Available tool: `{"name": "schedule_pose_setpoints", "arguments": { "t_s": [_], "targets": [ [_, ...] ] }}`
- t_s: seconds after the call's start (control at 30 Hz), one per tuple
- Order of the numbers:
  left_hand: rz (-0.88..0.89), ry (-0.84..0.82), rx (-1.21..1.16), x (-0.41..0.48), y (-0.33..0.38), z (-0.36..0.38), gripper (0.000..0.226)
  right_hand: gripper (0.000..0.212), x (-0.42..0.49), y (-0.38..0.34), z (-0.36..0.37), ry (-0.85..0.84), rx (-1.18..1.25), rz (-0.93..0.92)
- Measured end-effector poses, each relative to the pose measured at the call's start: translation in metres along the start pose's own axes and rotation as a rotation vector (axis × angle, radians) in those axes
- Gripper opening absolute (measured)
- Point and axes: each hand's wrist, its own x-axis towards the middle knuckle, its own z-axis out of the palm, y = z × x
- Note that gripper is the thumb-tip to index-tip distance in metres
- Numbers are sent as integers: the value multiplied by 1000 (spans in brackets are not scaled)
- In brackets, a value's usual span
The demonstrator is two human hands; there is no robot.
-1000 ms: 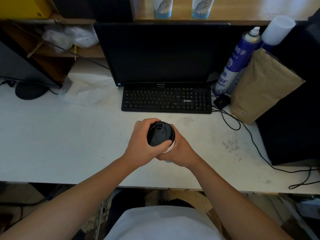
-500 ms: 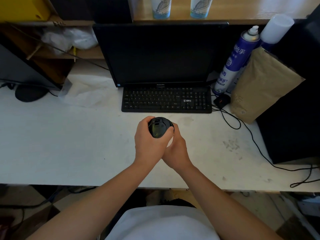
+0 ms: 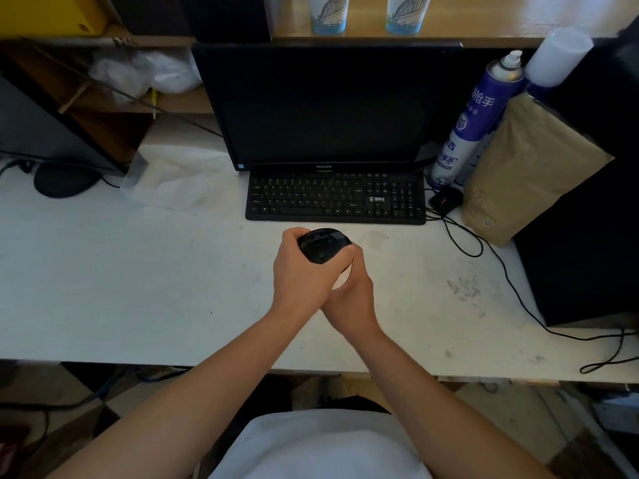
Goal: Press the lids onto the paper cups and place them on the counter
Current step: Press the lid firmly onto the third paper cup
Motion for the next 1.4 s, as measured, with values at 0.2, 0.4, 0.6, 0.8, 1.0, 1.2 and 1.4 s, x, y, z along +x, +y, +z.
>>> {"name": "schedule_pose_setpoints", "arguments": {
  "t_s": [0.2,0.4,0.6,0.8,1.0,1.2,1.4],
  "targets": [
    [169,-264,1,12,-10,-30,79,73,14,-13,-26,-292,54,-25],
    [162,-217,-80,10,-11,-23,81,85,8,-9,-13,-119,76,-11],
    [163,-252,-87,12,-11,-20,69,85,-2,-10,-2,55,50,-76],
    [166,-265,-107,12,-14,-16,67,87,-5,-7,2,121,82,-91],
    [188,-343,-72,21,-28,-17,71,89,1,2,-9,-79,89,-32],
    [225,-472,36,26,-59,-24,74,76,4,22,-41,-282,93,157],
    [201,-468,6,24,-88,-14,77,69,3,40,-43,-305,138,254]
  ]
}}
